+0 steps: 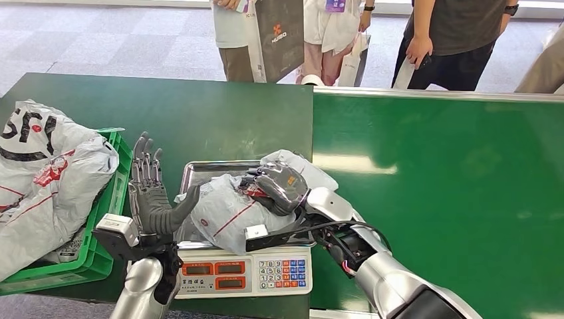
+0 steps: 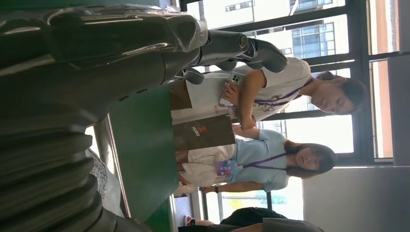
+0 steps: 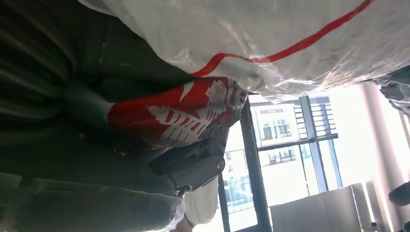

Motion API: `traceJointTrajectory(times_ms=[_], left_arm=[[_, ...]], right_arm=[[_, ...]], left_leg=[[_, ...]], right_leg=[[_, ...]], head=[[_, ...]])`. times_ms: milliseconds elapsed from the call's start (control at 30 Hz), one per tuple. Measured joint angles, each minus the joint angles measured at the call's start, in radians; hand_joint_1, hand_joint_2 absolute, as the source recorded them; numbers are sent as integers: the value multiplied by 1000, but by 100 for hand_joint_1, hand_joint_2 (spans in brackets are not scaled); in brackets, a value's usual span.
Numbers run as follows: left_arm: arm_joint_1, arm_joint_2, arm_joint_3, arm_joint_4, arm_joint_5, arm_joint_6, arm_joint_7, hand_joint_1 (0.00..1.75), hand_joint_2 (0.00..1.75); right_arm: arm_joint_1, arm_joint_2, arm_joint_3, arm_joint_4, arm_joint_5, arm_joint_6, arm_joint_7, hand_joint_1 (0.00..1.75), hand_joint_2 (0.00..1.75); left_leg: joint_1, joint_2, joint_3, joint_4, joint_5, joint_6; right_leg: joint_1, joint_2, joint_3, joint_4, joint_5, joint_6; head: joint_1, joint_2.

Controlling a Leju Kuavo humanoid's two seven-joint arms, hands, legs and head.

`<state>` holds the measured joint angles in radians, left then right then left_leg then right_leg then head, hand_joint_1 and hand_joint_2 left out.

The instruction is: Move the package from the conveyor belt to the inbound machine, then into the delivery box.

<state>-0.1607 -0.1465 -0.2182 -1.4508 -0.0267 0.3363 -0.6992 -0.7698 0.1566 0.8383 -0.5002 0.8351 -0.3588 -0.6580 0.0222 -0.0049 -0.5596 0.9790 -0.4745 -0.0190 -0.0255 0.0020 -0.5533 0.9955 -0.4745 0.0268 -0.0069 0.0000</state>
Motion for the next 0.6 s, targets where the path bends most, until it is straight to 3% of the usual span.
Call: traceJointTrajectory(times_ms=[200, 600], left_arm=[[0, 1, 0, 0, 0, 2, 0, 0, 175], [2, 7, 0, -4, -5, 14, 0, 0, 175]], right_arm=[[3, 2, 5, 12, -20, -63, -17, 0, 175], [44, -22, 9, -87, -222, -284, -34, 0, 175]], left_leg=[[0, 0, 0, 0, 0, 0], [0, 0, 0, 0, 0, 0]], right_leg=[[0, 0, 0, 0, 0, 0], [0, 0, 0, 0, 0, 0]], head=[[0, 0], [0, 0]])
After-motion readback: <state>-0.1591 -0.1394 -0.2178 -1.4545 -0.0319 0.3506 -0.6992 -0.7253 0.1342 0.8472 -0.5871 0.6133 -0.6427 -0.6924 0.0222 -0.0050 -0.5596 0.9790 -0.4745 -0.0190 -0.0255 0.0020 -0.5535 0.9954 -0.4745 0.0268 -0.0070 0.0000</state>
